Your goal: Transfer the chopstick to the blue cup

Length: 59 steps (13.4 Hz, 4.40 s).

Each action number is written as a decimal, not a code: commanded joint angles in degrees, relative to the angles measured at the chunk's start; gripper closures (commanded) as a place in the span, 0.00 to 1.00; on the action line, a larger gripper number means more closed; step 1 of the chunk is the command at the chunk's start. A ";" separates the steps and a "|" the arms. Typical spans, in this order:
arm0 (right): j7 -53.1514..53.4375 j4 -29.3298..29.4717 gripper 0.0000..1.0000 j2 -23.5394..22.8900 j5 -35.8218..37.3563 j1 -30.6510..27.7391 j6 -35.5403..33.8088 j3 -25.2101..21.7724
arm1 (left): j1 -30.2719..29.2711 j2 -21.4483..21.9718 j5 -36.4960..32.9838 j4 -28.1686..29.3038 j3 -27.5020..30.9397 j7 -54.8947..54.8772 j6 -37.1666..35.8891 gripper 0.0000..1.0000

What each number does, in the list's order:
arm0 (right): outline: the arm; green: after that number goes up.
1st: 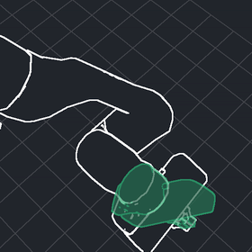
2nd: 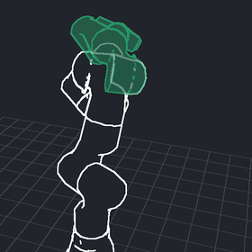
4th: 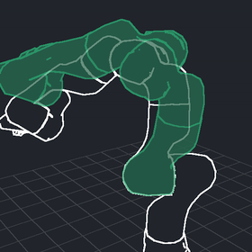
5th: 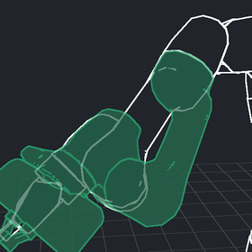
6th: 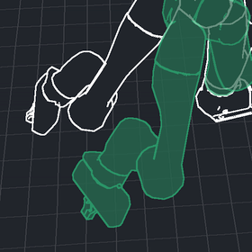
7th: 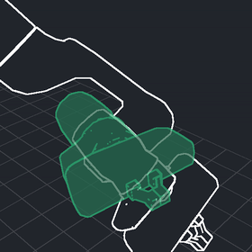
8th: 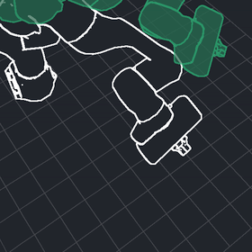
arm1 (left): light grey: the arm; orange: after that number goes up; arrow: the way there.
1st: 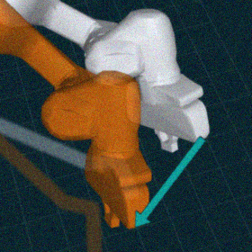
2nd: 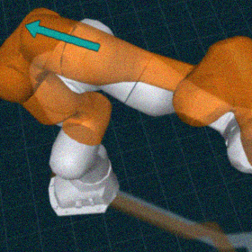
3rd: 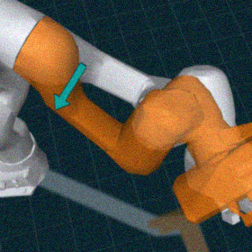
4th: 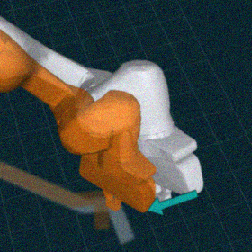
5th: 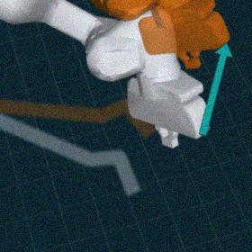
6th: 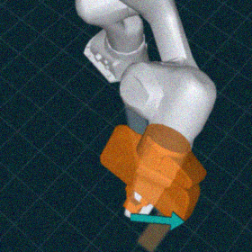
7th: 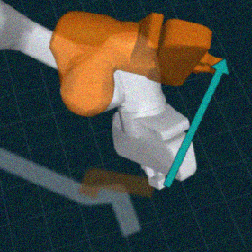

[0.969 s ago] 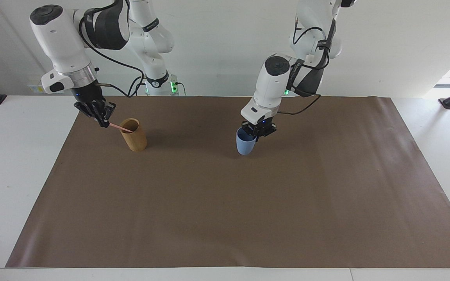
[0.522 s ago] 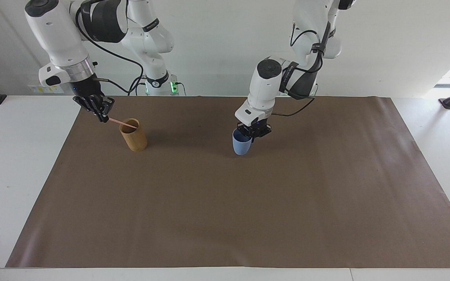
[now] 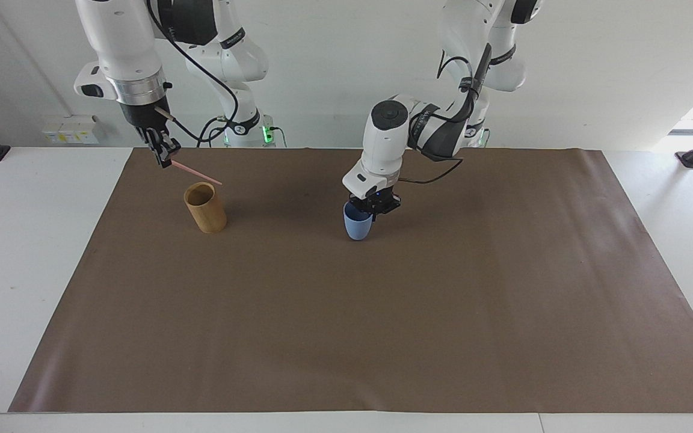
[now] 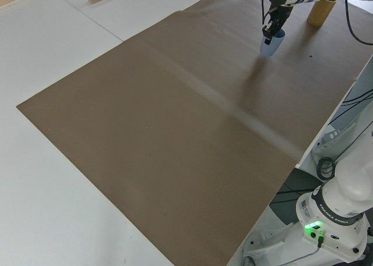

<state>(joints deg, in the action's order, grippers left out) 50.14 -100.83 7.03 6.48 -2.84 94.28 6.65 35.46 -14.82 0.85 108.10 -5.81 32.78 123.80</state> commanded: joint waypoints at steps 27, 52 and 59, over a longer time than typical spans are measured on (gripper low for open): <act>35.02 -8.94 1.00 -4.91 -2.18 19.80 22.09 7.67 | -36.85 14.56 -2.78 -1.14 1.50 -42.26 -17.63 0.00; 24.77 -9.48 0.27 -6.77 0.72 18.15 25.71 7.32 | -37.04 17.90 -0.58 -17.57 1.15 -39.29 -36.52 0.00; -5.36 -7.38 0.00 -0.35 0.46 8.40 13.14 6.79 | -37.39 18.69 0.73 -15.73 1.15 -37.27 -36.26 0.00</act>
<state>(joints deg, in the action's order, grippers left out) 52.48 -109.48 5.31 7.01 8.31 110.47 13.11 -1.48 2.36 0.39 90.74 -4.46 -6.10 87.96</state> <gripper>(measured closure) 0.000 0.000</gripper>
